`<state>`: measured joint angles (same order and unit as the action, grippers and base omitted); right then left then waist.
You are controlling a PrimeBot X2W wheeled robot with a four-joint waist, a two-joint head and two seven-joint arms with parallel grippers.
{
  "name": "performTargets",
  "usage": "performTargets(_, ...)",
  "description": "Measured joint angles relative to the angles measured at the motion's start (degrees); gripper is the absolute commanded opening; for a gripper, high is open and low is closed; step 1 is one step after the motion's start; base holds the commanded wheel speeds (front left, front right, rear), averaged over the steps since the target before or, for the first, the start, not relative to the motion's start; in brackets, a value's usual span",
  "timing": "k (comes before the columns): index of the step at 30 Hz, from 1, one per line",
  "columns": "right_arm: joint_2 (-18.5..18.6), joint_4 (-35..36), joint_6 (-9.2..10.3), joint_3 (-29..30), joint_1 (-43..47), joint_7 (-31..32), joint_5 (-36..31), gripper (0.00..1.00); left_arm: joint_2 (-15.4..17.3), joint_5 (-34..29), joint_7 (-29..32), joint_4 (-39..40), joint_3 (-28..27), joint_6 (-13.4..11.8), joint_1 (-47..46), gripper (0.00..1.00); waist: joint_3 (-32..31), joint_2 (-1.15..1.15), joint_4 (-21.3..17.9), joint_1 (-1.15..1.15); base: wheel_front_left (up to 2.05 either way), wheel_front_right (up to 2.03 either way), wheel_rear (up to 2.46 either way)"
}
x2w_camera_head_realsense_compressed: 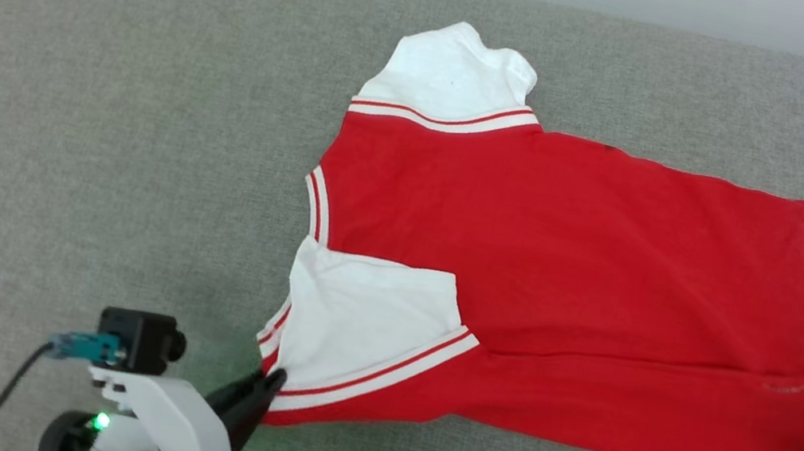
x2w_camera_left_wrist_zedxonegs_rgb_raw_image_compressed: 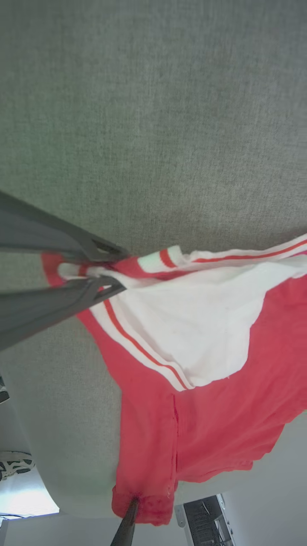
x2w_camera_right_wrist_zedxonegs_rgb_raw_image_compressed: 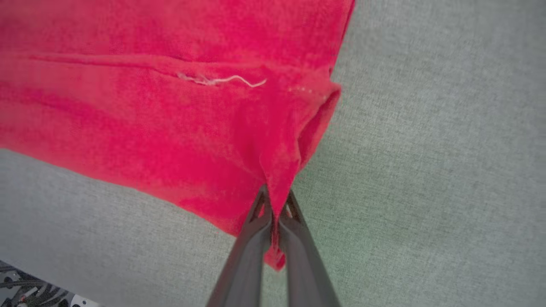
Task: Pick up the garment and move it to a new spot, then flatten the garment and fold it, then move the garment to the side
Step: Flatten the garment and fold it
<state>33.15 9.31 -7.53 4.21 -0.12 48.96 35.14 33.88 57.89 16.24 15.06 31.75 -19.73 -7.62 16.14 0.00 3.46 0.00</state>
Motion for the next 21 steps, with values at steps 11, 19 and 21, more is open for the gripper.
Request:
performTargets(11, -5.89, 6.45, 0.01, 1.6, -6.06, -12.84, -4.71, 1.0, 9.91, -6.0, 1.51, 5.17, -6.02, -0.89, -9.34, 1.0, 0.01, 0.0, -1.93, 0.0, 0.0, 0.0, 0.0)
performTargets(19, -10.15, 4.74, 0.01, -8.72, -12.48, -17.56, -5.42, 1.0, 9.89, -8.81, 5.58, -8.56, -5.3, 7.66, -29.76, 1.0, 2.69, 0.0, -5.03, 0.0, 0.0, 0.0, 0.0)
performTargets(21, -10.74, 3.57, 0.01, -11.2, -14.8, -18.92, -5.47, 1.0, 8.82, -9.11, 6.67, -14.45, -5.09, 9.89, -36.35, 1.0, 3.91, 0.0, -6.21, 0.0, 0.0, 0.0, 0.0)
